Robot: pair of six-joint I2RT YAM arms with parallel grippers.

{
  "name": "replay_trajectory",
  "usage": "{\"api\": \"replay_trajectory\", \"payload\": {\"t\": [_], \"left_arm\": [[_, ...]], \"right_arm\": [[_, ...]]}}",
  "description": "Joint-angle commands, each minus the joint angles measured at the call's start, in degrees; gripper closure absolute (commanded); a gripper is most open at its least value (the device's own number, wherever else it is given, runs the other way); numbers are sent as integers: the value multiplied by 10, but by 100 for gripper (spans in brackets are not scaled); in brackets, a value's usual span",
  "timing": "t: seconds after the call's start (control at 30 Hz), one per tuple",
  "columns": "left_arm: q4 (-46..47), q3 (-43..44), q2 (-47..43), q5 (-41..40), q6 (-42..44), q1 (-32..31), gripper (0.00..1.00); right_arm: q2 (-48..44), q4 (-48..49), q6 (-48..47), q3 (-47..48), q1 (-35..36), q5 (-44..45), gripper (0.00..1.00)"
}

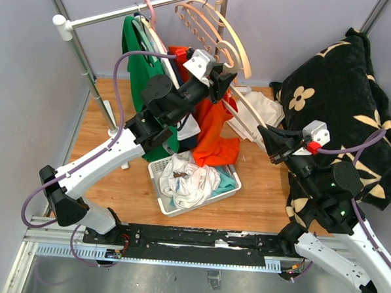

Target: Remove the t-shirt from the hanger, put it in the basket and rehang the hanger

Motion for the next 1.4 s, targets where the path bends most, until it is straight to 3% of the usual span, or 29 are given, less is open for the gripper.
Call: {"api": "replay_trajectory", "payload": {"t": [0.0,0.13,0.67,1.37], "left_arm": [[12,24,-2,12,-4,-5,53],[0,15,-16,16,-4,-5,42],[-5,-112,-116,-15,-20,-5,39],[41,-133,-50,-107,-21,-5,36]], "right_arm": [[-9,33,-12,-4,-5,9,99],[-12,47,-15,-9,-5,22,99],[-3,109,-14,-25,-5,48,99],[-38,137,-18,-19,-5,-4,99]]}}
